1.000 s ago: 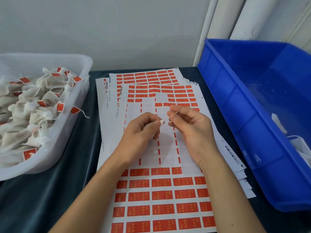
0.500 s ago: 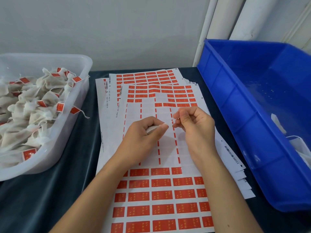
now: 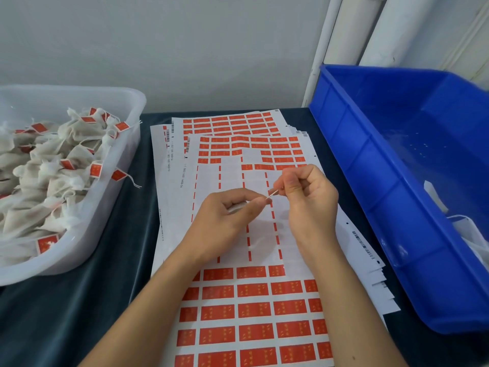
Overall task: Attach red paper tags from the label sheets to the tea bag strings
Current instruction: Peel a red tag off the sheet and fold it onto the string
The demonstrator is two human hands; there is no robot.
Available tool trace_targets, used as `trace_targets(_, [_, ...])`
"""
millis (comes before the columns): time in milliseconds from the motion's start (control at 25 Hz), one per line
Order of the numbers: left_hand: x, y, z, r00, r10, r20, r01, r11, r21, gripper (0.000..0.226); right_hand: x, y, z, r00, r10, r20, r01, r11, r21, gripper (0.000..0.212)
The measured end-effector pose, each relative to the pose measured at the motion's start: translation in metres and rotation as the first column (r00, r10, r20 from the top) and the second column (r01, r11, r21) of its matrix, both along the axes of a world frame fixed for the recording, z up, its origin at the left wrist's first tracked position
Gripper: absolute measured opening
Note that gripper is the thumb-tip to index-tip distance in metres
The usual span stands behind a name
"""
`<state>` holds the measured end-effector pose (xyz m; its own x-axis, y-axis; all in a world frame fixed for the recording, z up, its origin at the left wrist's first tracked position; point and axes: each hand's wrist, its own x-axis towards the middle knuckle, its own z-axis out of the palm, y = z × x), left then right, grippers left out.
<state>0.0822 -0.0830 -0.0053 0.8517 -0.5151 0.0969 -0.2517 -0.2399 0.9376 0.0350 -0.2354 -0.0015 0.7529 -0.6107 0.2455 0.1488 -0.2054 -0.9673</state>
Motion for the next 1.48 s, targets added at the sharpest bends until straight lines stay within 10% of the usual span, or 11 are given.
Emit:
trace_targets(720, [0.006,0.006,0.005,0.980,0.132,-0.149,-0.151,0.981,-0.120,0.032,0.003,-0.011,-0.007,0.990,-0.141,-0.031,0.144,0.976,0.165,0.011])
trace_targets(1080, [0.008,0.001,0.002,0.947,0.240,-0.212,-0.271,0.954,-0.132,0.025,0.014,-0.035,-0.010,0.790,-0.450,-0.416,0.102,0.766,-0.635,0.034])
trace_targets(1480, [0.007,-0.002,0.000,0.946,0.250,-0.208,-0.278,0.954,-0.115,0.029,0.058,-0.022,-0.023,0.730,-0.511,-0.455,0.079,0.723,-0.686,0.051])
